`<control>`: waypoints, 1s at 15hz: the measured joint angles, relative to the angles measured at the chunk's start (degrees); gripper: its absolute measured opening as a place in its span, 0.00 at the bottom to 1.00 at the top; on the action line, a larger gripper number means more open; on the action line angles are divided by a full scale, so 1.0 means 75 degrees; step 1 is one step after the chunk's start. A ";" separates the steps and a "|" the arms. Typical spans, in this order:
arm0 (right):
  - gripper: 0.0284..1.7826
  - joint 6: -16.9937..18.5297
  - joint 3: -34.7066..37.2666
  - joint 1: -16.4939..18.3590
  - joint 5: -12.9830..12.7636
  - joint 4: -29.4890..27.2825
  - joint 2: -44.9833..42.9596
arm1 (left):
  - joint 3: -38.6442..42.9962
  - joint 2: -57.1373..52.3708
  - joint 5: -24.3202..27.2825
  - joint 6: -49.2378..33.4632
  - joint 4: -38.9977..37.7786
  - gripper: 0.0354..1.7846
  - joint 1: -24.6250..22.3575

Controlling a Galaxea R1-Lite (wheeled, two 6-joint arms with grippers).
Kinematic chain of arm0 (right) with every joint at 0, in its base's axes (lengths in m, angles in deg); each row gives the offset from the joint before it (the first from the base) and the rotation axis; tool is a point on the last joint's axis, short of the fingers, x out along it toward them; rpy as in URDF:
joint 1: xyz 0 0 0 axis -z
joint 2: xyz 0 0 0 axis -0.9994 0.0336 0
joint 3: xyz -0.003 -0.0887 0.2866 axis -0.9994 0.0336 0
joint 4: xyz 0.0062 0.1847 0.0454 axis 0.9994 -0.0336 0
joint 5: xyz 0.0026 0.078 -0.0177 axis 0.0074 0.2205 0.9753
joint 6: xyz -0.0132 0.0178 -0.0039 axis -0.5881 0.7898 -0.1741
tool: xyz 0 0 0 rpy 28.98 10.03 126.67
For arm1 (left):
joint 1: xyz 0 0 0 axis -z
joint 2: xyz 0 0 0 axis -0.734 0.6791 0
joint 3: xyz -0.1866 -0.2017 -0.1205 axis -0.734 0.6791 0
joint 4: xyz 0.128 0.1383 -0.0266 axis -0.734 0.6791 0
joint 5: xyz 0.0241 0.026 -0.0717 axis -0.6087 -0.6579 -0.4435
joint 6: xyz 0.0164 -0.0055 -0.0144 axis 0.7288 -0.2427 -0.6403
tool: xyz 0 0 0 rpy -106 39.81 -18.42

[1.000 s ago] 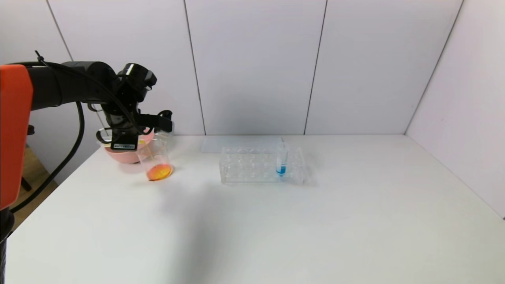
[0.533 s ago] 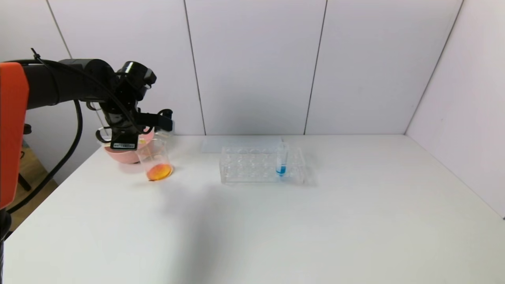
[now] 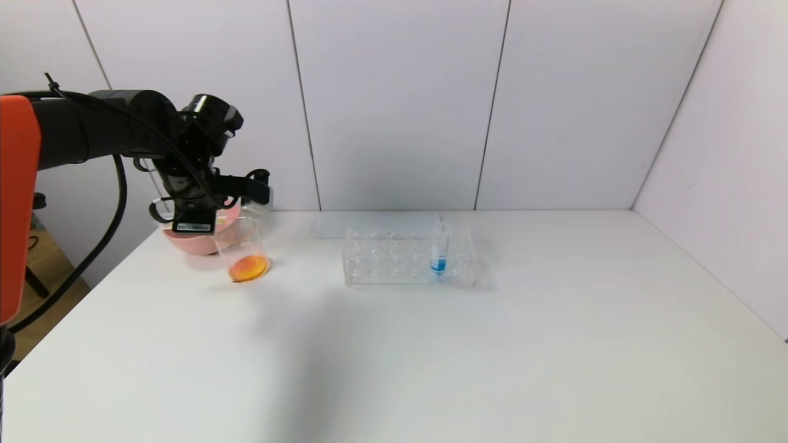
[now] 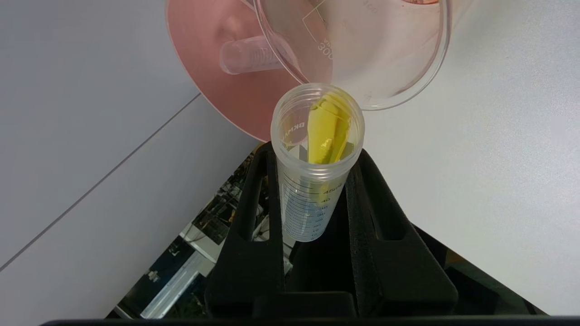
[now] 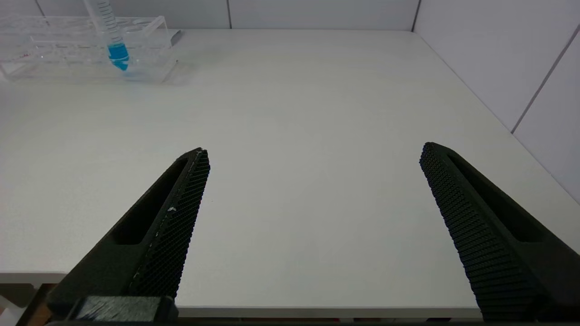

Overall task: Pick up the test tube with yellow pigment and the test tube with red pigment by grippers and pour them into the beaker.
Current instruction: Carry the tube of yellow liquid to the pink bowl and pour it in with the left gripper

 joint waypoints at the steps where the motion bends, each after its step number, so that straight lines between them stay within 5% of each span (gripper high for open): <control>1: 0.95 0.0000 0.0000 0.0000 0.0000 0.0000 0.0000 | 0.0000 -0.0003 0.0029 -0.0008 0.0015 0.22 0.0000; 15: 0.95 0.0000 0.0000 0.0000 -0.0003 0.0000 0.0000 | 0.0000 -0.0007 0.0067 0.0015 0.0075 0.22 0.0041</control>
